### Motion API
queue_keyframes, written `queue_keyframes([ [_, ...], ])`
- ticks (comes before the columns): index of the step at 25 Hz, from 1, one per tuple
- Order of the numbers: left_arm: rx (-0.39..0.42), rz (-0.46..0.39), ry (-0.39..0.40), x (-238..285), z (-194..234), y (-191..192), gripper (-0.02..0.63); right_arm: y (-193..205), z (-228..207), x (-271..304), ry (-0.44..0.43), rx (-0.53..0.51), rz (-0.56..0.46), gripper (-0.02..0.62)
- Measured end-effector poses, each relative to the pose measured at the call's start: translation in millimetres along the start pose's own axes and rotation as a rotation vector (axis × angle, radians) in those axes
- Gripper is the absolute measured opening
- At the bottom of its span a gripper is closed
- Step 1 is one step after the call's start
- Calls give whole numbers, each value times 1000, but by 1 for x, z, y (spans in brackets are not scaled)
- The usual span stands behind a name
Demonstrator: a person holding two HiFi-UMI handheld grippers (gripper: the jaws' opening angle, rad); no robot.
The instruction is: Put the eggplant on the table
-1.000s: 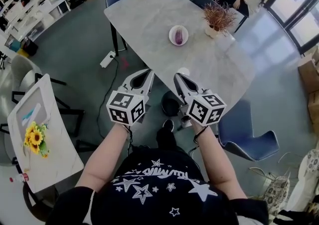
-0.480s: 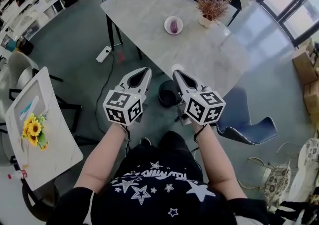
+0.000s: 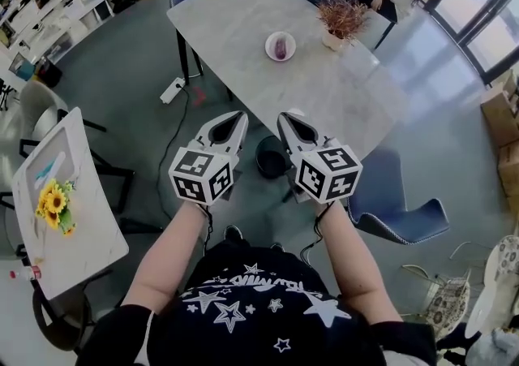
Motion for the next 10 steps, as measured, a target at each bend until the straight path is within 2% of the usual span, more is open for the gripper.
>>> queue_keyframes([
  [10,8,1,-11,1,-33,-2,8,0,-9,-29,-11,-10,-2,5],
])
Point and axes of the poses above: the fingertips, and each gripper's own axes: x forward along the fingers, z to its left, y out of its underside, the point moved 10 cm from there along -x, backward along the fingers, and after that the axes turned 15 degrees about x, right-handed, at the moved point
